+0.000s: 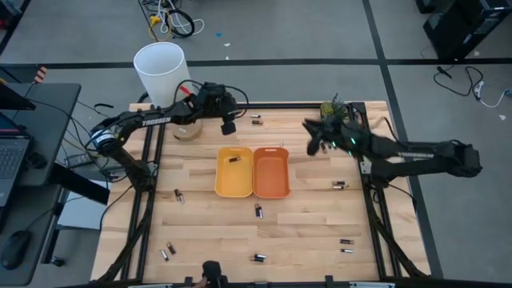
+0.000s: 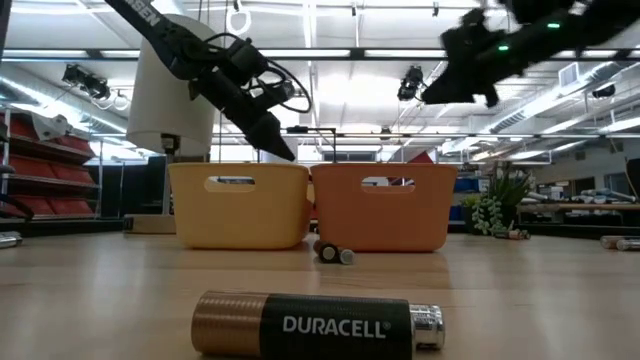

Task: Sort batteries
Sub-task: Put the top center silver battery into the orange bin

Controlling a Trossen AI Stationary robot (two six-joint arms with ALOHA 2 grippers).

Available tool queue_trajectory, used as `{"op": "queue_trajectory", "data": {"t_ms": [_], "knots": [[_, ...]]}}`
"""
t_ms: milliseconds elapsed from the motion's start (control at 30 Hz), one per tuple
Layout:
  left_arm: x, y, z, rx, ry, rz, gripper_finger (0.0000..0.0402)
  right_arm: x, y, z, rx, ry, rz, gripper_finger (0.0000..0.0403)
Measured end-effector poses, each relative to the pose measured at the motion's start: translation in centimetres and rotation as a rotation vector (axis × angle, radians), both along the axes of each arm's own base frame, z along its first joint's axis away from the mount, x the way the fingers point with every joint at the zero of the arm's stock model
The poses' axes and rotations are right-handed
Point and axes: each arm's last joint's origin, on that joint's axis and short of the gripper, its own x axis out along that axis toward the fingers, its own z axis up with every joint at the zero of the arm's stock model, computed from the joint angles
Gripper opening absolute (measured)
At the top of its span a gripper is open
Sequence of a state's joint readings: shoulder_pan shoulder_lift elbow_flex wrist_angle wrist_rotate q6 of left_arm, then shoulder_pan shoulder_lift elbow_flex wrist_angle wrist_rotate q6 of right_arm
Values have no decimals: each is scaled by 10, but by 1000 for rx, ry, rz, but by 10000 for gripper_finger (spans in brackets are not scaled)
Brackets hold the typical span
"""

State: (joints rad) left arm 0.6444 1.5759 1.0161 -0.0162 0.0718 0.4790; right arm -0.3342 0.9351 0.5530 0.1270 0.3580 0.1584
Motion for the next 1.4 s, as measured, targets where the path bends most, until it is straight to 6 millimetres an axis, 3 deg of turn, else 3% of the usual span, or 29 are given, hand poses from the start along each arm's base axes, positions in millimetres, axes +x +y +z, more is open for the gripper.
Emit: {"op": "queue_trajectory", "data": {"t_ms": [133, 267, 633, 833, 1133, 1400], "knots": [[1, 2, 6, -15, -35, 24, 136, 25, -45, 21, 36, 123, 23, 62], [2, -1, 14, 4, -79, -6, 136, 53, -85, 27, 49, 175, 132, 70], [6, 0, 19, -24, -164, -22, 136, 117, -178, -16, 92, 404, 277, 116], [4, -5, 5, -90, -172, 14, 136, 139, -191, -46, 168, 529, 508, 124], [-2, -18, -24, -162, -193, 78, 136, 151, -215, -83, 119, 685, 562, 114], [0, -28, -32, -160, -265, 97, 136, 171, -223, -99, 168, 809, 593, 110]]}}
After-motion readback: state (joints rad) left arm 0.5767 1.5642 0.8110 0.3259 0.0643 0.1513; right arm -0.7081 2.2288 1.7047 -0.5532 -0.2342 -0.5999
